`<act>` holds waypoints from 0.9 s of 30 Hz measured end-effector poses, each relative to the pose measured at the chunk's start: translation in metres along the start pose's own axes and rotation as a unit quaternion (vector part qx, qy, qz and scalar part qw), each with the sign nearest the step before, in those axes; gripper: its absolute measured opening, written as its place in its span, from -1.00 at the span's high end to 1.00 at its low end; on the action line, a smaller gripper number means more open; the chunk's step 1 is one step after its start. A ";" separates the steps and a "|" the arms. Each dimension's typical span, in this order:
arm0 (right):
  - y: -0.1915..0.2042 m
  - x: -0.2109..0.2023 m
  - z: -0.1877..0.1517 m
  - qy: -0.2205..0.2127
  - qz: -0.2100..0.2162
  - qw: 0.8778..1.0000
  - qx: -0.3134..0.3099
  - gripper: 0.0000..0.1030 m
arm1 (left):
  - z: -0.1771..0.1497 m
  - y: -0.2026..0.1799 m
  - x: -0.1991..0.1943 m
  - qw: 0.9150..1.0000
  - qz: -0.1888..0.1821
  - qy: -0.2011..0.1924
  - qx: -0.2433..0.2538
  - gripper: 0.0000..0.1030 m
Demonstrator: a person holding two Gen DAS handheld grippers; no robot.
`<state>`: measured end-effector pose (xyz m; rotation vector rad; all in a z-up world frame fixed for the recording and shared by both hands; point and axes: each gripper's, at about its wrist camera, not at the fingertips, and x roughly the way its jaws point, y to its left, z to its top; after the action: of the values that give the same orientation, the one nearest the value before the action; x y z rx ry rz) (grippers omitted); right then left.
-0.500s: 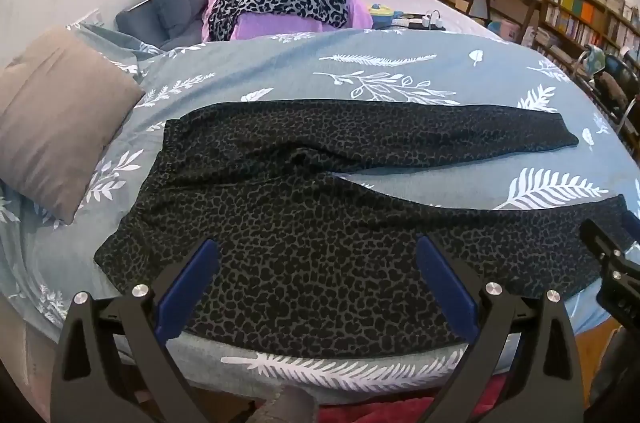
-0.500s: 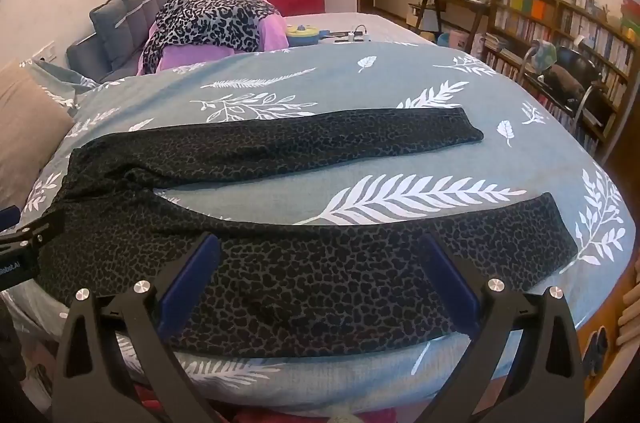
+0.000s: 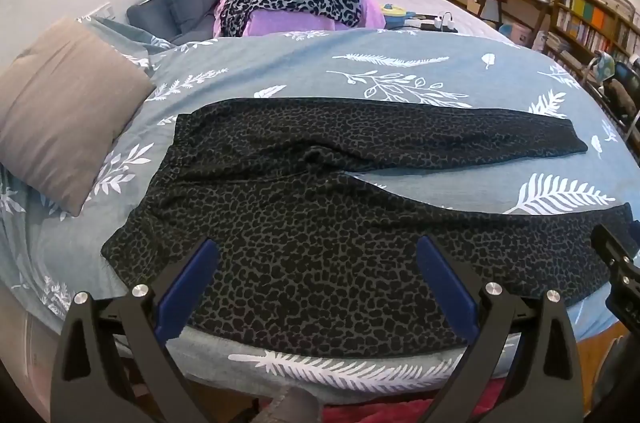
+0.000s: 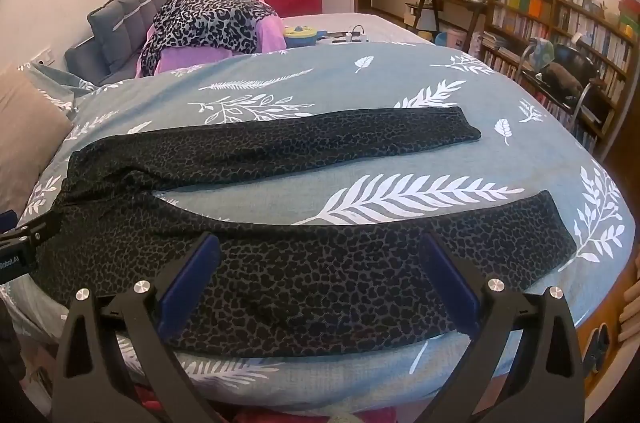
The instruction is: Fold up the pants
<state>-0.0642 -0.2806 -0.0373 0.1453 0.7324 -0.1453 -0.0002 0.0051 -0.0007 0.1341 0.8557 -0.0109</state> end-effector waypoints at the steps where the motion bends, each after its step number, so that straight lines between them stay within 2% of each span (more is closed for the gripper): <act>1: 0.002 -0.001 -0.001 -0.002 -0.001 1.000 0.005 -0.95 | 0.000 0.000 0.000 1.000 0.000 0.000 0.000 -0.91; 20: 0.000 0.003 -0.004 0.010 -0.003 1.000 0.012 -0.95 | -0.002 0.005 0.006 1.000 0.003 0.013 -0.005 -0.91; 27: -0.004 0.000 -0.003 -0.003 0.007 1.000 0.019 -0.95 | -0.002 0.005 0.011 1.000 0.001 0.021 -0.004 -0.91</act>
<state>-0.0671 -0.2841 -0.0400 0.1872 0.7228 -0.1456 0.0057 0.0112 -0.0099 0.1281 0.8978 -0.0021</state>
